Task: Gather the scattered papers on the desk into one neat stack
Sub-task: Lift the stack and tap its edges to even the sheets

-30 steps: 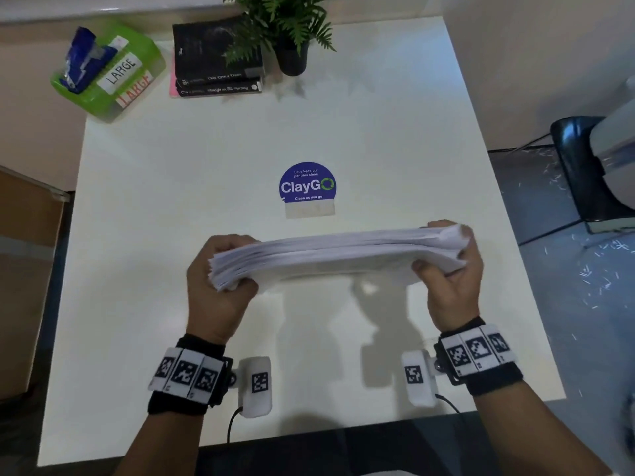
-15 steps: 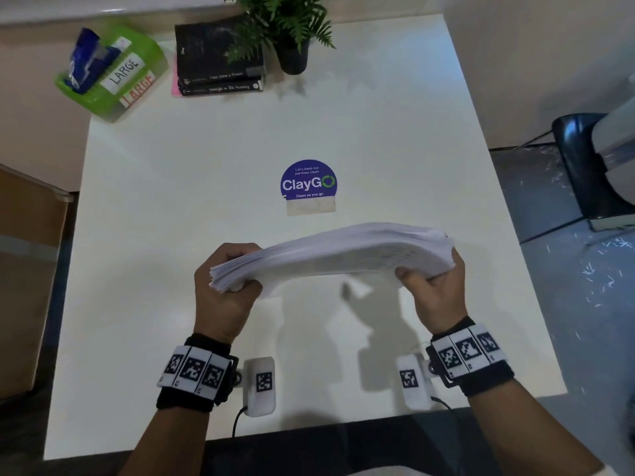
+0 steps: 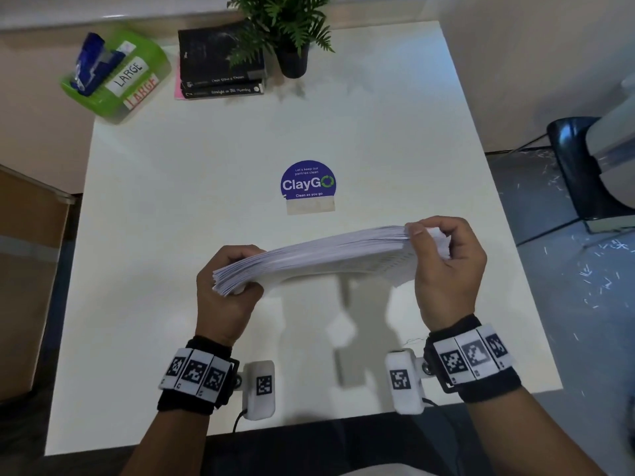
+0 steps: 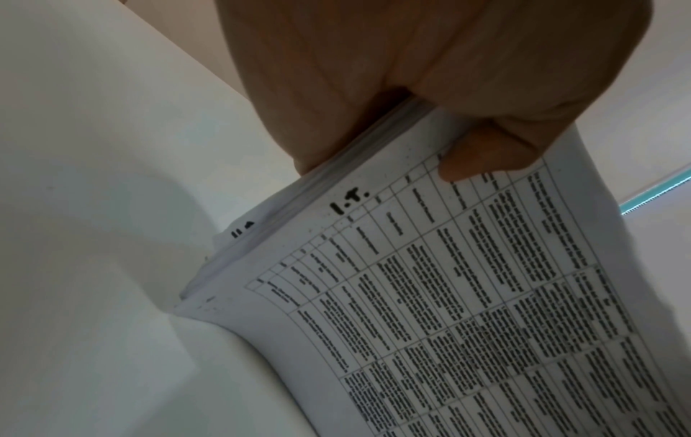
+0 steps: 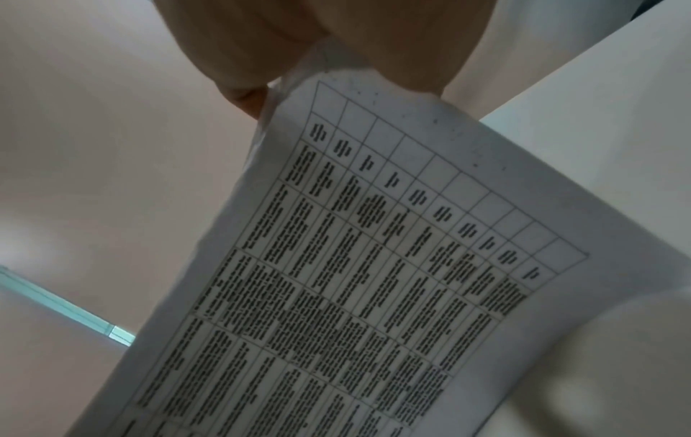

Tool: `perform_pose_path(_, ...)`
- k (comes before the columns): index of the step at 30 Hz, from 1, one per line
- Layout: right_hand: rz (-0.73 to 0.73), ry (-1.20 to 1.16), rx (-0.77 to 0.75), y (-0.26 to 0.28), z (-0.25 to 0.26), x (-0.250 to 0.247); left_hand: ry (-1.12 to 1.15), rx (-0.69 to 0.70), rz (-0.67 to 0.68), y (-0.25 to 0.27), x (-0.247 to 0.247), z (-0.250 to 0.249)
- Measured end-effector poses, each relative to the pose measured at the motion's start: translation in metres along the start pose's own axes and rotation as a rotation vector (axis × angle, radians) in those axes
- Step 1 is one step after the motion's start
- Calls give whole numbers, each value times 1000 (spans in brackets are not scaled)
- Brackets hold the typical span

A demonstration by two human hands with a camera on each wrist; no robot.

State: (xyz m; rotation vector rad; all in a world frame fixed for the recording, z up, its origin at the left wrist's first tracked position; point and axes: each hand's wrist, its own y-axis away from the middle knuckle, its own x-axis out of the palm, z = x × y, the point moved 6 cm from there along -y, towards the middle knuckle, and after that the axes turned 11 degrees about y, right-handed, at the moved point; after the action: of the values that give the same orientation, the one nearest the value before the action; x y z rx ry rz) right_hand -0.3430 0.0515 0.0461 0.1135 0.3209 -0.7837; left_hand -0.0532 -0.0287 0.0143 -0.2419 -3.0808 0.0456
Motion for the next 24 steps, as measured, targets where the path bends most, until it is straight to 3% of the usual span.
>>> perform_pose_path(11,36,44,-96,0,1,-4,-21,-26,11,-1,-1,-4)
perform_pose_path(18,94,-9,-77,-9,-5,1,-43,-18,36,-1,-3,-5)
perform_pose_path(21,120,-116,-48,-12,-17,3,-52,-47,-25,-1,-8,0)
perform_pose_path(24,226,-154,-46,-4,-39,11,4,-109,-179,-1,-14,11)
